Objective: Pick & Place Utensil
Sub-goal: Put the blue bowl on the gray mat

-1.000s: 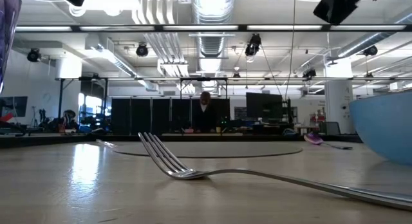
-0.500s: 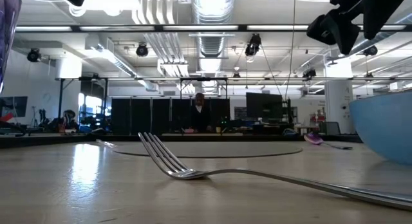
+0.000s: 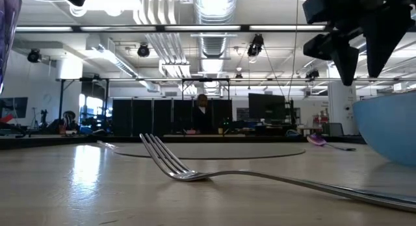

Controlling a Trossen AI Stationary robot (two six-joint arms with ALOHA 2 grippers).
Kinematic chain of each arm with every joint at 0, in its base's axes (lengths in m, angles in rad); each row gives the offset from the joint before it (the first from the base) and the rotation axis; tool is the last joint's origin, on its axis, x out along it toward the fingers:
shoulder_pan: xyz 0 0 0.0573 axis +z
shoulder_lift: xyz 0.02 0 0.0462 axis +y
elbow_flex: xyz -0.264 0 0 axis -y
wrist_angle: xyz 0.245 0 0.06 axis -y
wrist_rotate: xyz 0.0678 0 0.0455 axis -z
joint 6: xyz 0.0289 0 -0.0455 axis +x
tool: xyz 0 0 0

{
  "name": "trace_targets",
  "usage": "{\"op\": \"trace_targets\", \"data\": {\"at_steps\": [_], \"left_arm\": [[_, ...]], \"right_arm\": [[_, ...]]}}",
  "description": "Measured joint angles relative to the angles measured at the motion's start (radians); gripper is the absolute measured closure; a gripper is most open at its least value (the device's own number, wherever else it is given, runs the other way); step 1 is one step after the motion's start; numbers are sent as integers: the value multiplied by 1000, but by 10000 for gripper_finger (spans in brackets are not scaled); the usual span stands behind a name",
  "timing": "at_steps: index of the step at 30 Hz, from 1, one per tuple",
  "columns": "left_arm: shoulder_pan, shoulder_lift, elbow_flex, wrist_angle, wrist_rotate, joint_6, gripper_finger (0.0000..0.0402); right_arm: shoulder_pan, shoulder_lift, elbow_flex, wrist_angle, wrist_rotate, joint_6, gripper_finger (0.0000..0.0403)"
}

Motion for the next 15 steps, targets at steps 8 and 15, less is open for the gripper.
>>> {"op": "trace_targets", "data": {"at_steps": [8, 15], "left_arm": [[0, 0, 0, 0, 0, 0, 401], [0, 0, 0, 0, 0, 4, 401]], "right_arm": [[0, 83, -16, 16, 0, -34, 211], [3, 144, -52, 38, 0, -43, 211]]}}
